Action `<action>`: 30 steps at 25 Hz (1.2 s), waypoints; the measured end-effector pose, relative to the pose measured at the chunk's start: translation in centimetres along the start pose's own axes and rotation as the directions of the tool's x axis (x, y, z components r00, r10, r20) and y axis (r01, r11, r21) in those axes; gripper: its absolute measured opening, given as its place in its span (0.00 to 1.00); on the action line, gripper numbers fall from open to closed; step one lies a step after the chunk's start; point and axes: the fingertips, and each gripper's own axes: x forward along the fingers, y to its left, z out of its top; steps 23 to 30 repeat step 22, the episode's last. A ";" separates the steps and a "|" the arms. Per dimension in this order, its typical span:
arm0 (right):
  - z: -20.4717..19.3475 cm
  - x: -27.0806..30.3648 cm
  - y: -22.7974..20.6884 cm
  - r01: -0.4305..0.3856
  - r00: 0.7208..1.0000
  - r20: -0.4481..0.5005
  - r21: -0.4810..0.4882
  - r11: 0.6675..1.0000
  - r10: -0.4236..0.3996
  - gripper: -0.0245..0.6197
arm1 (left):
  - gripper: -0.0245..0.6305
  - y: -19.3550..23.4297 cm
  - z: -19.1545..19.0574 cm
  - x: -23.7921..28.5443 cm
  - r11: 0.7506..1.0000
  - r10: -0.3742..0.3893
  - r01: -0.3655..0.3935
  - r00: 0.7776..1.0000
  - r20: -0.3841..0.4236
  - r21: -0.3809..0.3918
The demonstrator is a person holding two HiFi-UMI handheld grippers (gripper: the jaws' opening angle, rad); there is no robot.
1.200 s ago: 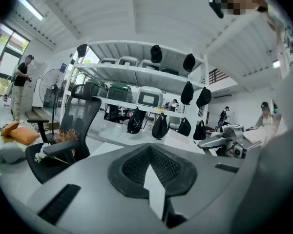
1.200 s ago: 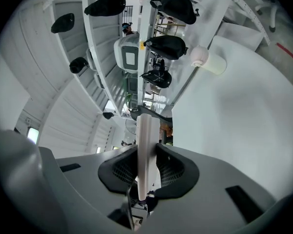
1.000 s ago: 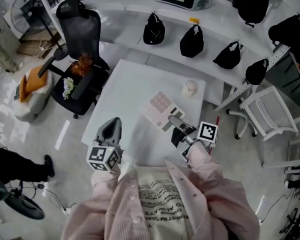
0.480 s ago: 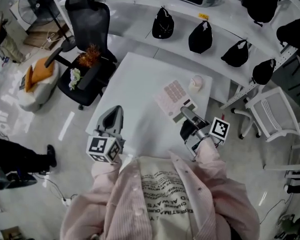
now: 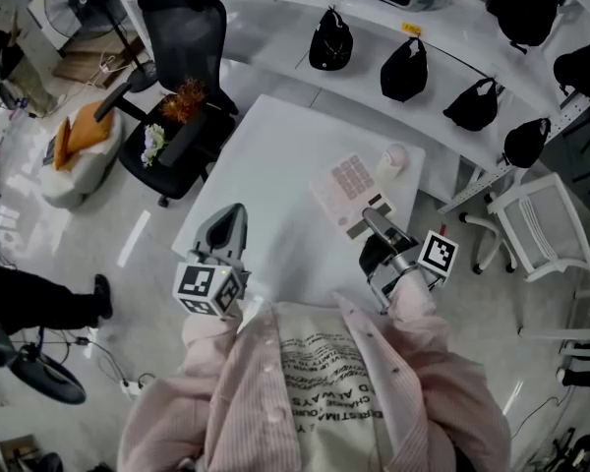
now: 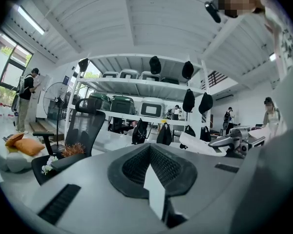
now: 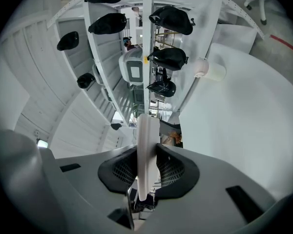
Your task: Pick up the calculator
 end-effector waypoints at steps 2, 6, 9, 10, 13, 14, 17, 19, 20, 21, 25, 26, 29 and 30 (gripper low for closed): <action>0.0 0.0 0.1 -0.002 1.000 -0.003 0.003 1.000 0.002 0.16 | 0.04 0.0 0.0 0.0 1.000 0.008 -0.008 1.000 -0.016 0.011; -0.1 0.0 0.1 -0.003 1.000 -0.007 0.009 1.000 0.003 0.16 | 0.04 -0.1 0.0 -0.1 1.000 0.008 -0.008 1.000 -0.007 0.008; -0.2 0.0 0.0 -0.002 1.000 -0.012 0.012 1.000 0.002 0.16 | 0.04 -0.1 -0.1 -0.2 1.000 0.015 -0.015 1.000 -0.016 0.014; -0.2 0.0 -0.1 -0.001 1.000 -0.013 0.013 1.000 0.002 0.16 | 0.04 -0.1 -0.1 -0.3 1.000 0.016 -0.016 1.000 -0.019 0.014; -0.8 -0.1 -0.1 -0.004 1.000 -0.018 0.013 1.000 0.004 0.16 | 0.04 -0.1 -0.3 -0.8 1.000 0.021 -0.020 1.000 -0.021 0.018; -0.9 -0.2 -0.1 -0.005 1.000 -0.019 0.013 1.000 0.005 0.16 | 0.04 -0.1 -0.4 -1.0 1.000 0.023 -0.022 1.000 -0.021 0.020; -1.1 -0.4 -0.3 -0.005 1.000 -0.021 0.012 1.000 0.006 0.16 | 0.04 -0.1 -0.7 -1.3 0.999 0.026 -0.026 0.999 -0.023 0.021; -1.2 -0.5 -0.4 -0.006 1.000 -0.022 0.013 1.000 0.006 0.16 | 0.04 -0.2 -0.9 -1.5 0.999 0.028 -0.028 0.999 -0.022 0.020; -1.2 -0.5 -0.4 -0.006 1.000 -0.022 0.015 1.000 0.007 0.16 | 0.04 -0.2 -0.9 -1.5 0.999 0.029 -0.029 0.999 -0.023 0.019; -1.2 -0.5 -0.4 -0.007 1.000 -0.022 0.017 1.000 0.007 0.16 | 0.04 -0.2 -0.9 -1.5 0.999 0.030 -0.029 0.999 -0.024 0.018; -1.3 -0.5 -0.4 -0.007 1.000 -0.022 0.019 1.000 0.007 0.16 | 0.04 -0.2 -0.9 -1.5 0.999 0.030 -0.030 0.999 -0.025 0.017; -1.3 -0.5 -0.4 -0.007 1.000 -0.022 0.019 1.000 0.007 0.16 | 0.04 -0.2 -0.9 -1.5 0.999 0.030 -0.030 0.999 -0.025 0.017; -1.3 -0.5 -0.4 -0.007 1.000 -0.022 0.019 1.000 0.007 0.16 | 0.04 -0.2 -0.9 -1.5 0.999 0.030 -0.030 0.999 -0.025 0.017; -1.3 -0.5 -0.4 -0.007 1.000 -0.022 0.019 1.000 0.007 0.16 | 0.04 -0.2 -0.9 -1.5 0.999 0.030 -0.030 0.999 -0.025 0.017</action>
